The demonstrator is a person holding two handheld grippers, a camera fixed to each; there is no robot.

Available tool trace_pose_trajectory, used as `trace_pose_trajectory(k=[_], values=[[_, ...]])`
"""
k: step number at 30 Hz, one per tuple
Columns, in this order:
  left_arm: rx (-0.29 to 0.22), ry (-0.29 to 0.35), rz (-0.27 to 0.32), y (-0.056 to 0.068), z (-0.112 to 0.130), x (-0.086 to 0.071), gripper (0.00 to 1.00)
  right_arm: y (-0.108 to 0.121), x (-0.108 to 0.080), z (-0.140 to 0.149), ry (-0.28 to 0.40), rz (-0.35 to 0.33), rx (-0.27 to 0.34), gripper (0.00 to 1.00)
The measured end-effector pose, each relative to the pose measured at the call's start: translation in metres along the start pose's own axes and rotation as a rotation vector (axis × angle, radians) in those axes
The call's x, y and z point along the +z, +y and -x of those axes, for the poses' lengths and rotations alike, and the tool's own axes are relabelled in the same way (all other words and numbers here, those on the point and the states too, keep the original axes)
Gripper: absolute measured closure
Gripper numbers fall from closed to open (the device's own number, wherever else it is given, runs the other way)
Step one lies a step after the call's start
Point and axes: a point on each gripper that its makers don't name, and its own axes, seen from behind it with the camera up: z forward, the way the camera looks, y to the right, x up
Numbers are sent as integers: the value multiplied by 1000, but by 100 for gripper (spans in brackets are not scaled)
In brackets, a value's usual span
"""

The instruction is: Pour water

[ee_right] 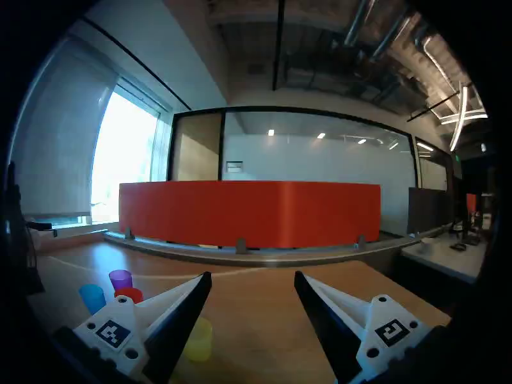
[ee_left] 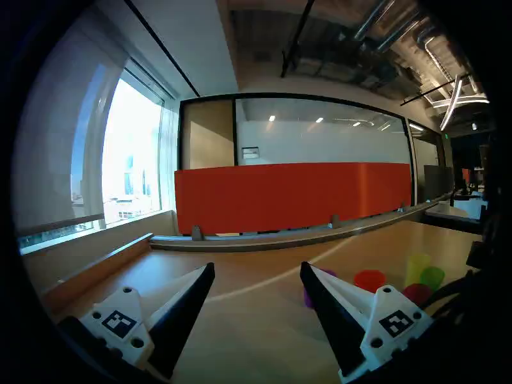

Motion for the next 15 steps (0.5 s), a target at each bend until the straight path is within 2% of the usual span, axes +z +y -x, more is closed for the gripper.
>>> trace_pose_trajectory(k=[8,15], values=[[-6,33,-22,-1,-8,1,1,1,3,-4,1,21,22,0],[-10,43,-32,0,-2,2,1,-5,3,-2,-18,14,31,0]])
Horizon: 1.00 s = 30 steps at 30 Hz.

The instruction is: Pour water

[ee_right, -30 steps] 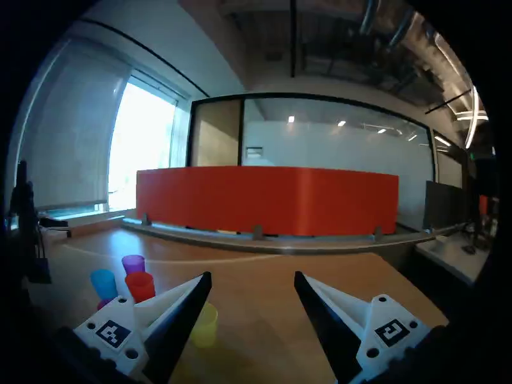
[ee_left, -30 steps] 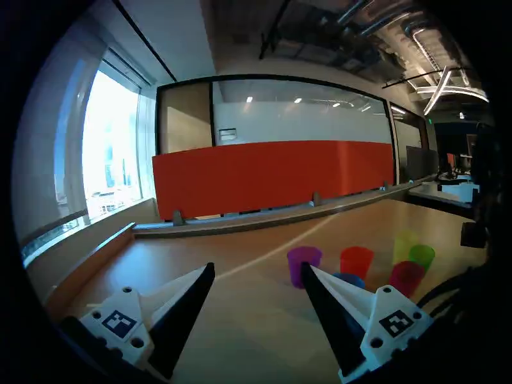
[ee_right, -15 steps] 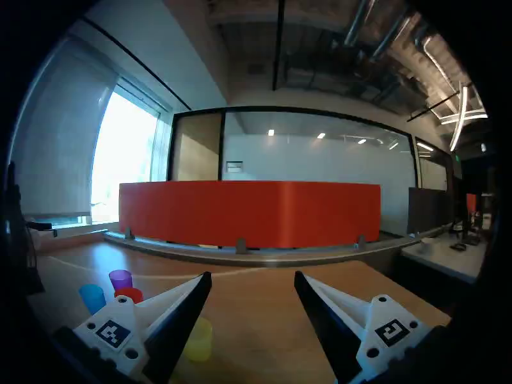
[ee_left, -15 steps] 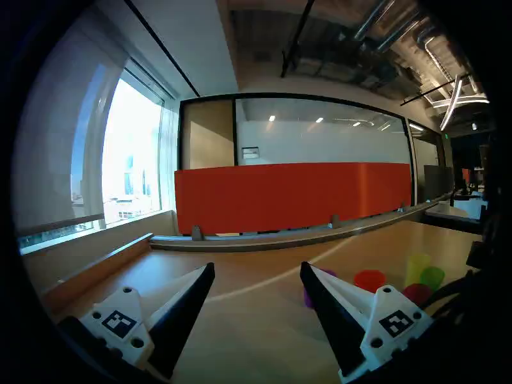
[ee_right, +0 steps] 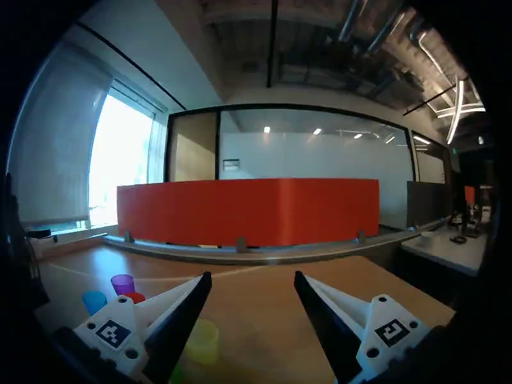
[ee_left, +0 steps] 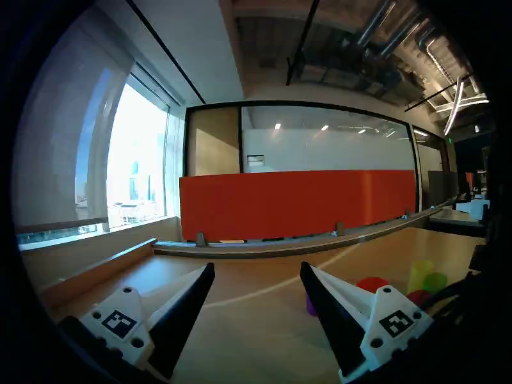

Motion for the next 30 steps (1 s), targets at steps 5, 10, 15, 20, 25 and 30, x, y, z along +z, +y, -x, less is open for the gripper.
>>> trace_pose_trajectory(k=[5,10,15,20,25,30], values=[[-1,5,1,6,9,0,1,-5,1,5,-21,-6,8,0],[1,5,-19,3,18,0,1,-1,1,6,-32,9,19,0],[-11,16,-37,-2,23,-1,1,2,1,5,-39,26,13,0],[-23,29,-38,-6,27,-1,1,1,-2,-1,-35,35,3,0],[-27,20,-38,-8,37,-1,1,2,-4,-2,-43,44,1,0],[-28,9,-40,-11,47,0,1,1,-5,-2,-48,47,-3,0]])
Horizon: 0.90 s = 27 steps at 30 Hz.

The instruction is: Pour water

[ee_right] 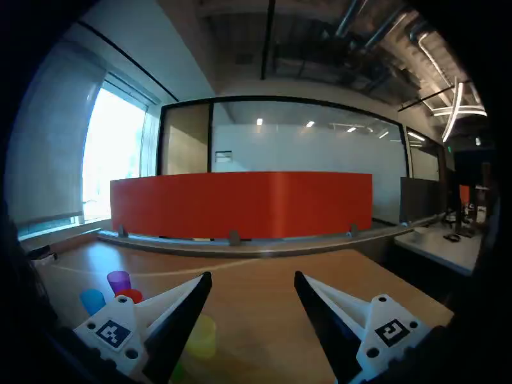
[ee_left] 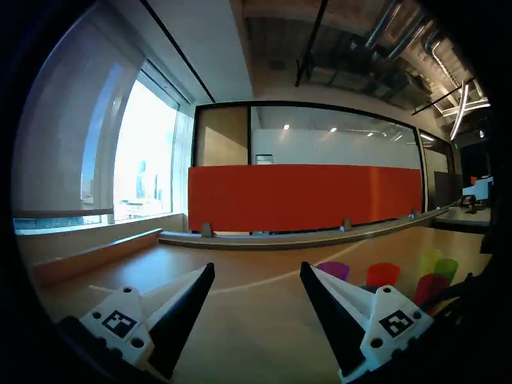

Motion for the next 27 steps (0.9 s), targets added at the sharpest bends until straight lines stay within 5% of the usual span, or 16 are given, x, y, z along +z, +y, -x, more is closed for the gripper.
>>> trace_pose_trajectory(k=[27], values=[[-9,-59,-6,-7,27,8,1,-5,-3,-3,-7,4,-20,0]])
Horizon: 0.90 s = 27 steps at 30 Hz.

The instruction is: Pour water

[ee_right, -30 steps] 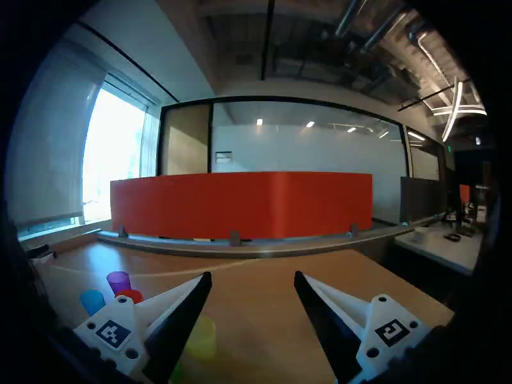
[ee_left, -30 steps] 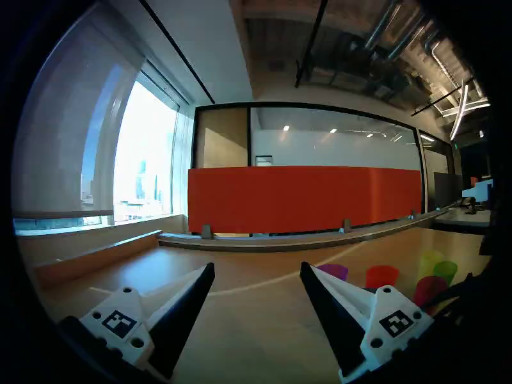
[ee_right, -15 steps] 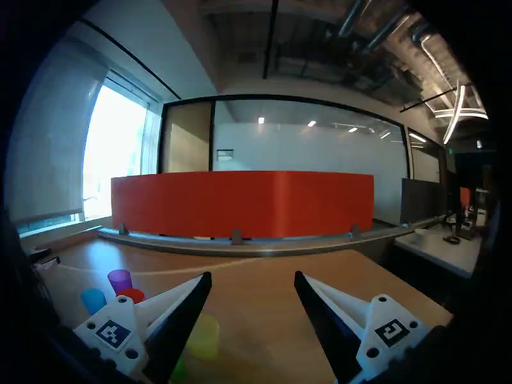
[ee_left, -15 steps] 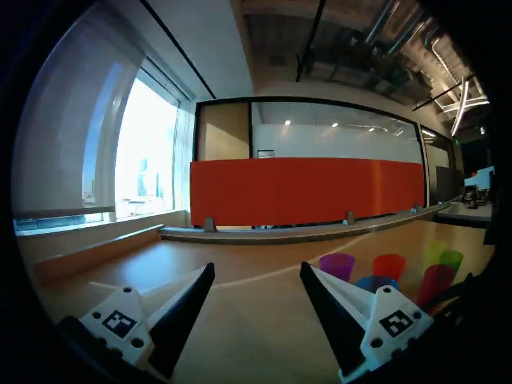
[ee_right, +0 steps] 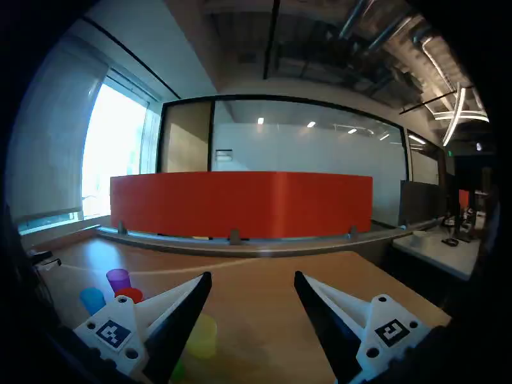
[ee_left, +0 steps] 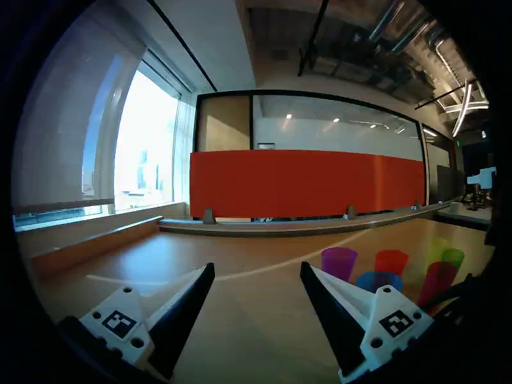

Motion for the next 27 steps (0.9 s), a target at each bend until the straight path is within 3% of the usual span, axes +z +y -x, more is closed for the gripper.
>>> trace_pose_trajectory(k=[27], values=[[2,-3,16,3,1,0,1,2,-5,-1,16,-2,-10,0]])
